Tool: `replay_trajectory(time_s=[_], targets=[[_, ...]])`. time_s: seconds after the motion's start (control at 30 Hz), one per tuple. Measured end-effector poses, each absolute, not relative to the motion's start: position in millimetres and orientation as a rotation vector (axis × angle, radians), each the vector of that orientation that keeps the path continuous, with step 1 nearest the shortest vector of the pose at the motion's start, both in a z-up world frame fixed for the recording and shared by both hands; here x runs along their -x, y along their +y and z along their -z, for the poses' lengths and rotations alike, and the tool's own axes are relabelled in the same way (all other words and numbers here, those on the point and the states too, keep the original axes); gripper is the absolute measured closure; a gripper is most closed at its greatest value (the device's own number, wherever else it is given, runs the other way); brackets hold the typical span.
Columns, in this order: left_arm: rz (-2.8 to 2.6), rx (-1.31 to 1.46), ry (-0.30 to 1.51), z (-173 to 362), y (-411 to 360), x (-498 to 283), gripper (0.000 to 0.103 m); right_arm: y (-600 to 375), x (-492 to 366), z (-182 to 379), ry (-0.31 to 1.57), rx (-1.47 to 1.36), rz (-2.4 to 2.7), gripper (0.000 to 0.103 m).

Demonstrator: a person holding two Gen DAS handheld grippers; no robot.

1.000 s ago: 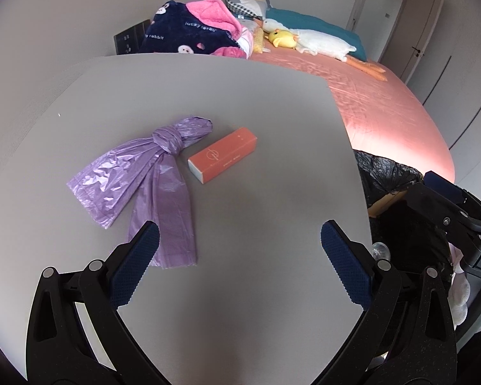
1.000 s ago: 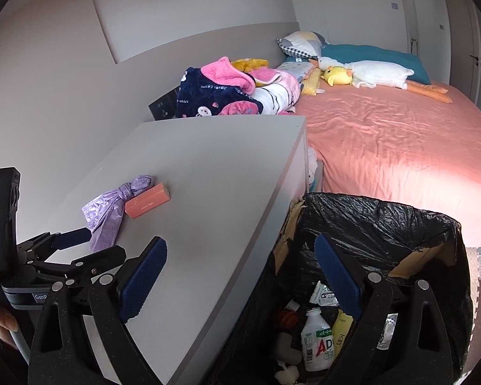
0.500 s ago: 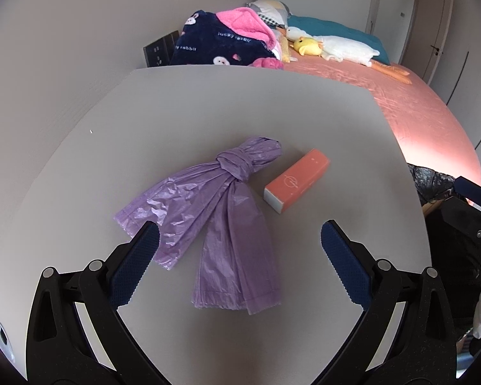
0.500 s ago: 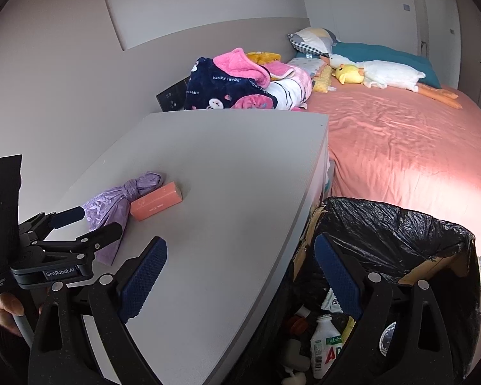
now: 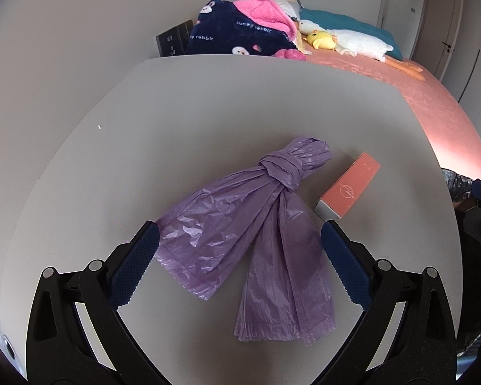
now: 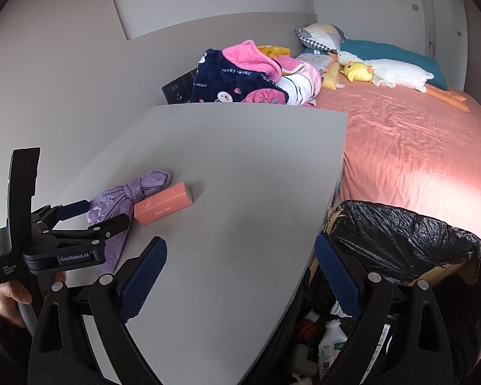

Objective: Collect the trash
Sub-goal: 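Grasp the purple plastic bag with the left gripper while the right grasps the pink box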

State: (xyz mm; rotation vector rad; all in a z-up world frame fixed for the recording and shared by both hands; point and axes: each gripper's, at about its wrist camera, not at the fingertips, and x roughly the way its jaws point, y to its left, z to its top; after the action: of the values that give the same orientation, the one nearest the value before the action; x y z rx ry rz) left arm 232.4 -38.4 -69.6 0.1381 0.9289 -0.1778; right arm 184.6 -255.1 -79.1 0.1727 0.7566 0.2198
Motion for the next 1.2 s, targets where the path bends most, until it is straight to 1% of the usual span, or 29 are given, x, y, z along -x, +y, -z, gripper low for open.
replay_trajectory(time_s=[0.17, 0.23, 0.3, 0.33, 0.4, 0.43, 0.5, 0.53, 0.6, 0.67, 0.83, 1.2], targets=[[0.187, -0.176, 0.937, 75, -43, -234, 0.007, -244, -192, 78, 0.759, -0.15, -0.238, 0.01], [0.2, -0.146, 0.943, 74, -39, -237, 0.013, -239, -194, 78, 0.761, -0.135, -0.243, 0.01], [0.198, -0.116, 0.937, 74, -35, -237, 0.027, -234, -197, 78, 0.763, -0.122, -0.249, 0.01], [0.185, -0.113, 0.928, 73, -33, -236, 0.031, -231, -197, 78, 0.763, -0.115, -0.251, 0.01], [0.151, -0.093, 0.916, 71, -27, -237, 0.049, -228, -199, 78, 0.764, -0.1, -0.254, 0.01], [0.139, -0.084, 0.912, 71, -24, -237, 0.053, -226, -199, 79, 0.766, -0.094, -0.255, 0.01], [0.114, -0.069, 0.903, 70, -19, -237, 0.068, -223, -201, 80, 0.771, -0.084, -0.256, 0.01], [0.104, -0.055, 0.903, 70, -15, -237, 0.072, -222, -202, 81, 0.774, -0.078, -0.257, 0.01], [0.094, -0.011, 0.898, 69, -8, -237, 0.083, -217, -204, 82, 0.779, -0.06, -0.262, 0.01], [0.099, 0.046, 0.894, 69, 0, -236, 0.088, -211, -206, 83, 0.785, -0.036, -0.275, 0.01], [0.111, 0.137, 0.881, 67, 13, -233, 0.09, -197, -215, 81, 0.788, 0.005, -0.297, 0.01], [0.12, 0.182, 0.862, 62, 21, -232, 0.09, -162, -238, 88, 0.814, 0.074, -0.309, 0.01]])
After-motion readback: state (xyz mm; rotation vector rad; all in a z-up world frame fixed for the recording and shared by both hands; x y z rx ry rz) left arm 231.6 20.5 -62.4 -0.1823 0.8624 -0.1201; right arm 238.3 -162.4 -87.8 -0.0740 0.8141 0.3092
